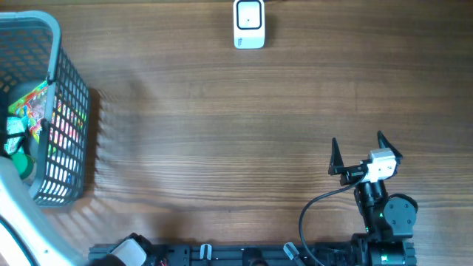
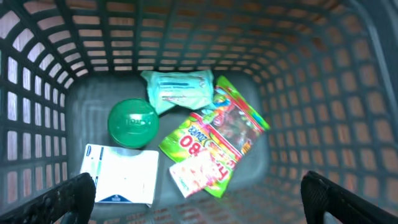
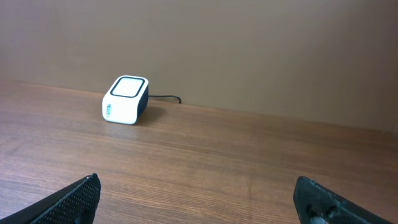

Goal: Scan the item barcode
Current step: 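Reach the left gripper into the basket and grasp the green-lidded jar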

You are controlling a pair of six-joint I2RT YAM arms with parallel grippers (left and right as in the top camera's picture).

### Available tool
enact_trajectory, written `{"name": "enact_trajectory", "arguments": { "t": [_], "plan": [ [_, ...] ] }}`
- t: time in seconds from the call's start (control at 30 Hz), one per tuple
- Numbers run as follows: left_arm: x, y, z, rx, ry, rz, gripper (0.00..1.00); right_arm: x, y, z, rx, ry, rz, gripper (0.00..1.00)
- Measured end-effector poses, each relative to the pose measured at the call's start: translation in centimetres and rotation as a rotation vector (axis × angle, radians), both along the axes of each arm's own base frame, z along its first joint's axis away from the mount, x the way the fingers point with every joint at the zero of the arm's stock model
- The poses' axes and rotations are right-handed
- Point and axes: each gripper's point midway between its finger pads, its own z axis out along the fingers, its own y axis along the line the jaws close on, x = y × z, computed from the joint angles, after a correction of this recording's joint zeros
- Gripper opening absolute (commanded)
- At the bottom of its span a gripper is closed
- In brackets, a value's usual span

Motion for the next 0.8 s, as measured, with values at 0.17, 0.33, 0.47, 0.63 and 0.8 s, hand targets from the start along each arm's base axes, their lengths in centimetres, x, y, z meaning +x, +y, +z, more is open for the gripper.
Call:
{"name": "enact_trajectory", "arguments": {
  "t": [0.17, 0.33, 0.47, 0.63, 0.8],
  "plan": [
    [0.5, 1.6, -0.9, -0.003, 0.011, 0.008, 0.98, 0.0, 0.0, 0.0, 0.000, 0.000, 0.000, 0.99],
    [1.5, 3.5, -2.5, 0.047, 0.120, -0.063, 1.00, 0.0, 0.0, 0.0, 0.000, 0.000, 0.000, 1.00],
    [2.2, 4.7, -5.4, 0.043, 0.253, -0.142, 1.00, 0.0, 0.0, 0.0, 0.000, 0.000, 0.000, 1.00],
    [2.1, 5.0, -7.9, 0.004, 0.348, -0.179, 1.00, 0.0, 0.0, 0.0, 0.000, 0.000, 0.000, 1.00],
    [1.4, 5.9, -8.9, -0.018, 0.371, -0.159, 1.00, 0.0, 0.0, 0.0, 0.000, 0.000, 0.000, 1.00]
  ]
}}
